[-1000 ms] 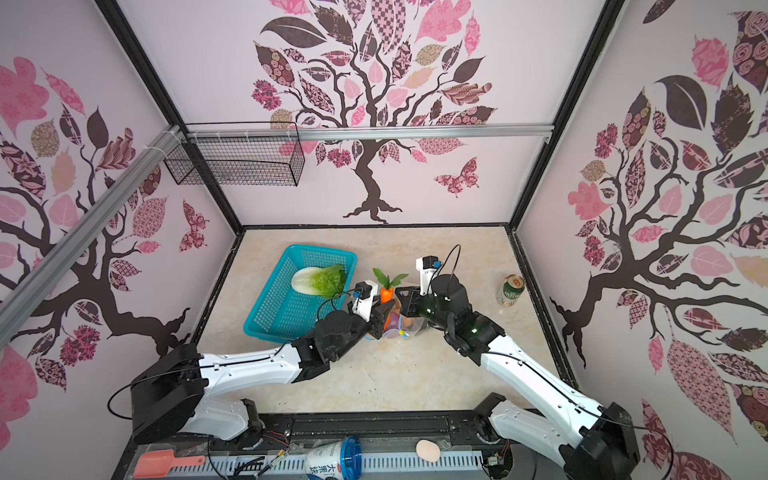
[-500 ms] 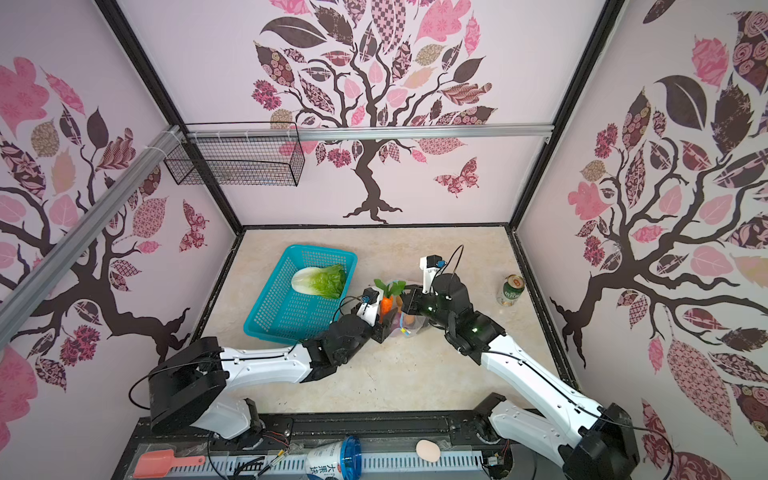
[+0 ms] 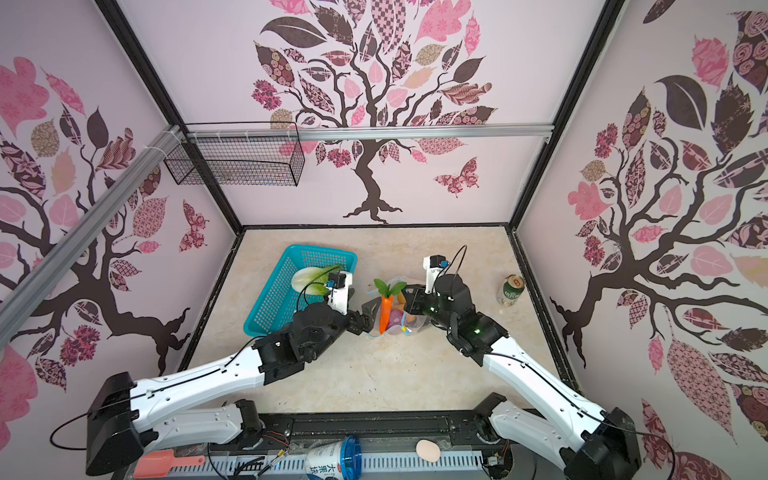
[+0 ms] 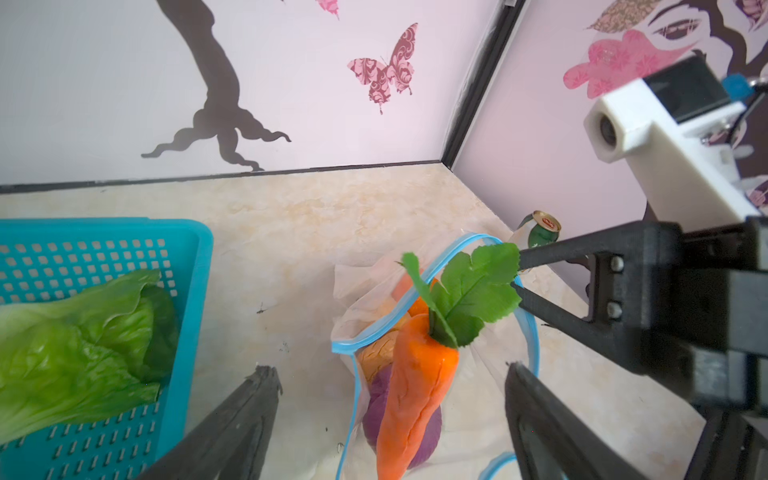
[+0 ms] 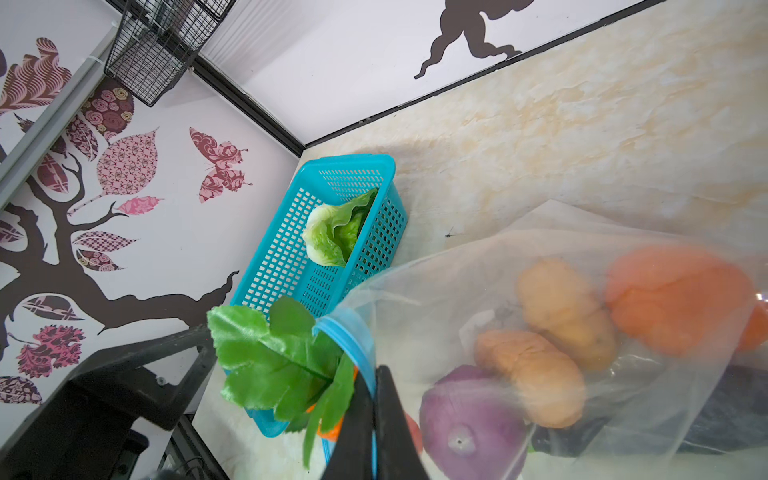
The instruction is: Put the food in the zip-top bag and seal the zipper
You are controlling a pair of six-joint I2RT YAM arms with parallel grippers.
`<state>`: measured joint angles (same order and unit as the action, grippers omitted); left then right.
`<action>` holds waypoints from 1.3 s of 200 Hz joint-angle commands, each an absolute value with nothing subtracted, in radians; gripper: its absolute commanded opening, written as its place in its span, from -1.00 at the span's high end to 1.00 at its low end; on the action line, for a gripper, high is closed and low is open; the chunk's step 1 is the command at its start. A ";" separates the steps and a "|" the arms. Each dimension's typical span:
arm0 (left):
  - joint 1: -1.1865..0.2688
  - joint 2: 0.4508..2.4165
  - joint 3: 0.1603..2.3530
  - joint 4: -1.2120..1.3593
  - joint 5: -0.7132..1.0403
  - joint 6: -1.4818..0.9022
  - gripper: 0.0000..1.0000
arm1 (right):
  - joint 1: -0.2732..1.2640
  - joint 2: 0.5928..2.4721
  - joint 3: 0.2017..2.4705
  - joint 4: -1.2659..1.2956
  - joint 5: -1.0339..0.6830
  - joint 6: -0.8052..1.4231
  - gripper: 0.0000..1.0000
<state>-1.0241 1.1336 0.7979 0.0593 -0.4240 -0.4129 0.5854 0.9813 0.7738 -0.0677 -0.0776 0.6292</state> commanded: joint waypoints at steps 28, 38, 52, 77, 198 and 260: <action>-0.954 1.083 0.707 -0.086 -0.307 -0.609 -0.54 | 0.576 0.955 0.766 -0.064 -0.066 0.619 1.00; -0.953 1.091 0.699 -0.078 -0.281 -0.622 -0.51 | 0.576 0.954 0.763 -0.061 -0.067 0.620 1.00; -0.953 1.118 0.699 -0.067 -0.244 -0.630 -0.48 | 0.576 0.954 0.759 -0.059 -0.069 0.619 1.00; -0.951 1.178 0.707 -0.050 -0.190 -0.637 -0.44 | 0.576 0.953 0.758 -0.060 -0.071 0.618 1.00; -0.907 1.188 0.839 -0.106 -0.123 -0.601 1.00 | 0.576 0.918 0.786 -0.103 -0.057 0.543 1.00; -0.904 1.150 1.070 -0.174 -0.222 -0.475 1.00 | 0.575 0.861 0.842 -0.143 -0.060 0.398 1.00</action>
<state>-0.9077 1.1469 0.9661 -0.1524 -0.1745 -0.5419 0.5808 0.8906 0.7815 -0.1097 -0.0677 0.4732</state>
